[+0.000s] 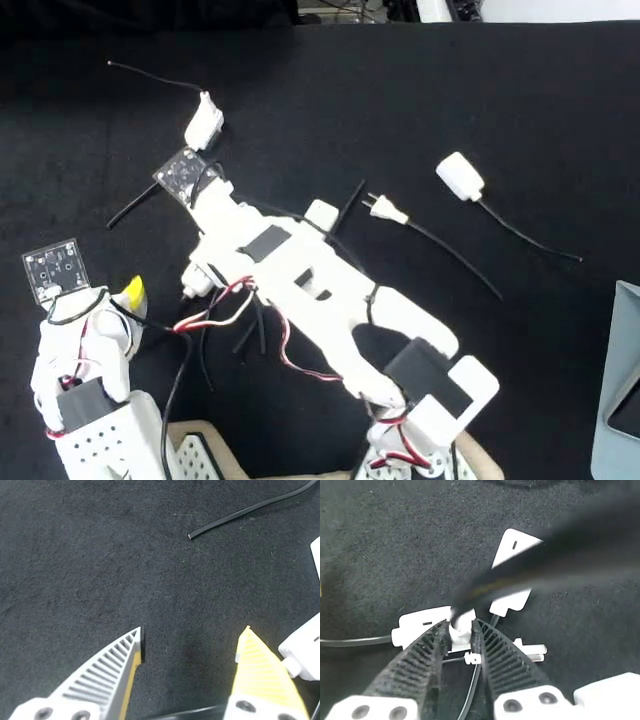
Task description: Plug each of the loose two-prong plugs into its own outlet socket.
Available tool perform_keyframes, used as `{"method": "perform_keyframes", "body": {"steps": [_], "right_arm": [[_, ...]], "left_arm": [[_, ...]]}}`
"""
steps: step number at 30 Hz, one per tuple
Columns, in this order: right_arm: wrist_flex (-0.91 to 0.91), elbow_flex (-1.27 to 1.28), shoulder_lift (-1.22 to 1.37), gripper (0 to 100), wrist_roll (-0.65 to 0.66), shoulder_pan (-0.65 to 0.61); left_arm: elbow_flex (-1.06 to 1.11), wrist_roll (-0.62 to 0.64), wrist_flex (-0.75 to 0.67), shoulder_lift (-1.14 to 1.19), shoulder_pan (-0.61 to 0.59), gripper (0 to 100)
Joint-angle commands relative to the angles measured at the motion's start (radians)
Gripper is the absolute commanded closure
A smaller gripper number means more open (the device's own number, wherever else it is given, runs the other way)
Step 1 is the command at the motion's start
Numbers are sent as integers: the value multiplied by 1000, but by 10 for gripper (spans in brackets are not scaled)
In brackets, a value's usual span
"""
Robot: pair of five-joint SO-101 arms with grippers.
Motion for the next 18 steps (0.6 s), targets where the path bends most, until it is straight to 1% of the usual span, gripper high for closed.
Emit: {"method": "perform_keyframes", "body": {"steps": [1,11,15,18], "right_arm": [[-21,-2,1,987,0,-5],[-18,16,68,987,0,-3],[3,16,64,987,3,18],[34,16,54,987,74,28]], "left_arm": [[-7,-5,-23,-9,-8,703],[-7,-5,-21,-9,-10,703],[-7,-5,-21,-9,-10,703],[-7,-5,-21,-9,-10,703]]}}
